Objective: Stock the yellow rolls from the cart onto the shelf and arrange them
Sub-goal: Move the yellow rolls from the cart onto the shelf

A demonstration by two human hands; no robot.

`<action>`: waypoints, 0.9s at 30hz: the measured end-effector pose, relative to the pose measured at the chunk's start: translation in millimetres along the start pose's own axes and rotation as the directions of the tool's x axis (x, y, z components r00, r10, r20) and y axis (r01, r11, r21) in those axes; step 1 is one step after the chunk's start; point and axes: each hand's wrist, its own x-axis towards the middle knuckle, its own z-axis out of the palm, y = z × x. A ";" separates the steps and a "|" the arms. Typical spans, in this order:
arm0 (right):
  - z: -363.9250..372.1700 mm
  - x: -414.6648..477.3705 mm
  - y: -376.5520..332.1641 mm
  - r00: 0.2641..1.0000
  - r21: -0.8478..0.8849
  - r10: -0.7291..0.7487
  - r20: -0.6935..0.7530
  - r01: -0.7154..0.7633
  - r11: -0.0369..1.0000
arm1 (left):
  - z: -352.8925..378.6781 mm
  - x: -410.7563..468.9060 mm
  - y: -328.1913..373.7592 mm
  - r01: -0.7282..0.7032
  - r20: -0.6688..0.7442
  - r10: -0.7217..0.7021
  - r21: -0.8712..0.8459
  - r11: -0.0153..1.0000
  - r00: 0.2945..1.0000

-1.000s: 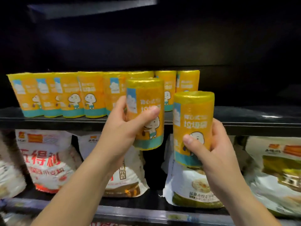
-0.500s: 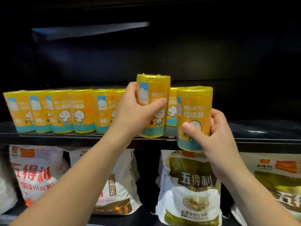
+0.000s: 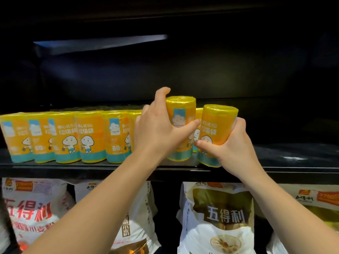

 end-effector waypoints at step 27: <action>34.5 12.4 -1.0 1.000 -0.357 0.002 0.009 0.001 0.934 | 38.7 14.6 -48.8 -0.171 -0.087 0.228 0.423 0.890 0.970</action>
